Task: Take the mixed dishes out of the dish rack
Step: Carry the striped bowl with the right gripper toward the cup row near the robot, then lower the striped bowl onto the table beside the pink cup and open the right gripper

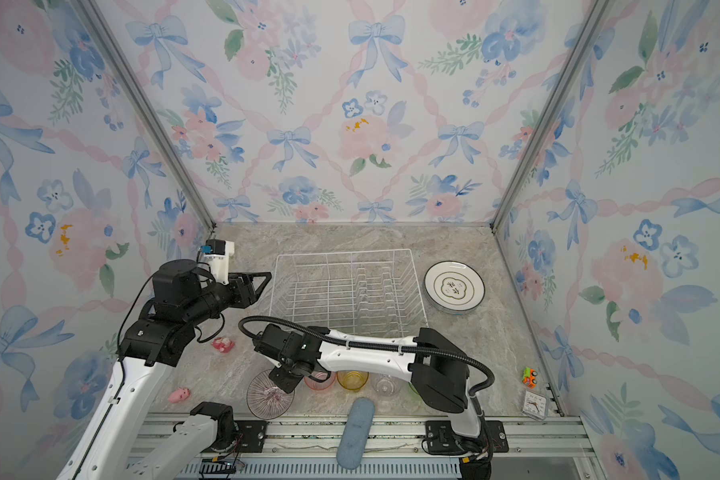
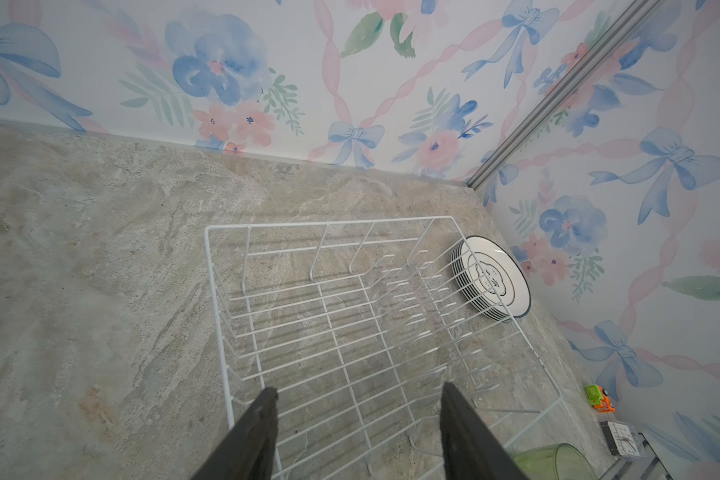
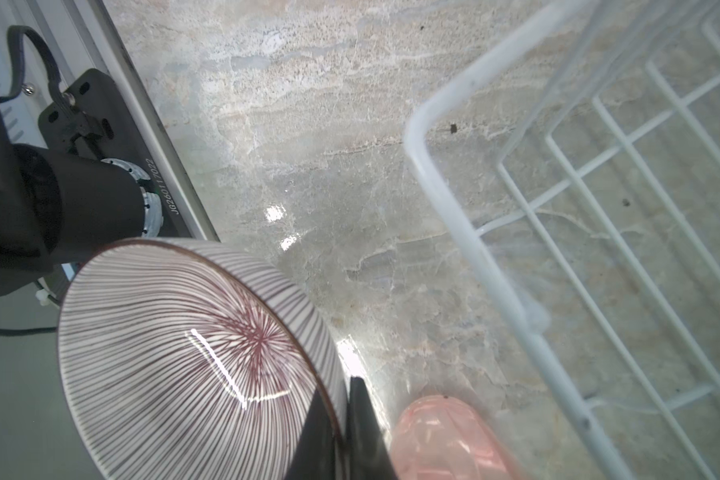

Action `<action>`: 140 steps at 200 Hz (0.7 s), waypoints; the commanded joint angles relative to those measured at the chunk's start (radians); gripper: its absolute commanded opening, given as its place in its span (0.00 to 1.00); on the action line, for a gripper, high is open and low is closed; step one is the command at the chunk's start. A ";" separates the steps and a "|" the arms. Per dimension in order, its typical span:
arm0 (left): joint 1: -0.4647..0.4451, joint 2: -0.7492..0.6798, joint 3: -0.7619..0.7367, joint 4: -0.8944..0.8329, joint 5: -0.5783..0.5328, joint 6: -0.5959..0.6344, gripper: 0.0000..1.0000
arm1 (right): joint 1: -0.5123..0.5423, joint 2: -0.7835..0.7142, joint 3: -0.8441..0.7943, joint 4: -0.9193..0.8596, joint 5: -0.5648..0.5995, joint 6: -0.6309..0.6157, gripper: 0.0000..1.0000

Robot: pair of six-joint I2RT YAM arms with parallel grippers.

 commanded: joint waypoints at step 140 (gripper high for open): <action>0.010 -0.003 -0.035 -0.020 0.021 0.047 0.58 | -0.026 0.116 0.076 -0.044 0.106 0.037 0.07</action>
